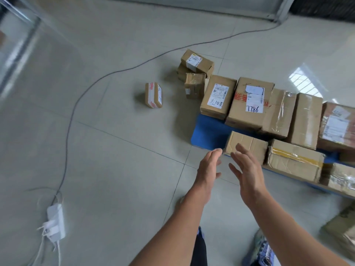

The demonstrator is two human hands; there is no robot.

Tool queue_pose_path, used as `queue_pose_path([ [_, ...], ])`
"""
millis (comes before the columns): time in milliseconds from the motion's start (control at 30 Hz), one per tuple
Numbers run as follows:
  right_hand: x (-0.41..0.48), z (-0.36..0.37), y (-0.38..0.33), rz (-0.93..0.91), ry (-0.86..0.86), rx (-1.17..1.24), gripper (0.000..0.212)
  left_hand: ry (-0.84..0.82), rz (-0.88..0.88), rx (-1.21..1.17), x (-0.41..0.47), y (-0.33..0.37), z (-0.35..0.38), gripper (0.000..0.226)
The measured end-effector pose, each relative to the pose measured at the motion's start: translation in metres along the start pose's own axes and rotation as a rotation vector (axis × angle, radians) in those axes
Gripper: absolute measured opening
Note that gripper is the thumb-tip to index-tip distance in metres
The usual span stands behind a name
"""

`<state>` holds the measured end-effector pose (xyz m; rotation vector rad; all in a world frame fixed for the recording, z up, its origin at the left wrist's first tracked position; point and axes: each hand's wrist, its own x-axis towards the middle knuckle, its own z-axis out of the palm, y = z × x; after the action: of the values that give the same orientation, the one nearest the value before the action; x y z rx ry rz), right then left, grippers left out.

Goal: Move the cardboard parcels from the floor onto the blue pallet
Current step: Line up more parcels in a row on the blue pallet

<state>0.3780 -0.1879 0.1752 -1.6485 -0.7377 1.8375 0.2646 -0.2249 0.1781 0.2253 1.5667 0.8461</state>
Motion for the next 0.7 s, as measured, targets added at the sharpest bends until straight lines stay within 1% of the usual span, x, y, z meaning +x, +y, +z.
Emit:
queue_pose_path([
  [67, -0.005, 0.009, -0.003, 0.004, -0.006, -0.013, 0.048, 0.002, 0.003, -0.015, -0.003, 0.006, -0.009, 0.044],
  [267, -0.009, 0.057, -0.010, 0.020, 0.017, -0.037, 0.047, -0.009, -0.016, -0.017, -0.001, 0.023, -0.057, 0.048],
  [367, -0.005, 0.077, -0.017, 0.031, 0.029, -0.043, 0.046, 0.002, -0.030, -0.011, 0.005, 0.039, -0.080, 0.042],
  [533, 0.008, 0.102, -0.033, 0.045, 0.016, -0.043, 0.046, 0.036, -0.041, -0.001, 0.015, 0.070, -0.101, 0.025],
  [700, 0.037, 0.124, -0.048, 0.062, -0.013, -0.038, 0.047, 0.058, -0.040, 0.016, 0.043, 0.104, -0.110, 0.028],
])
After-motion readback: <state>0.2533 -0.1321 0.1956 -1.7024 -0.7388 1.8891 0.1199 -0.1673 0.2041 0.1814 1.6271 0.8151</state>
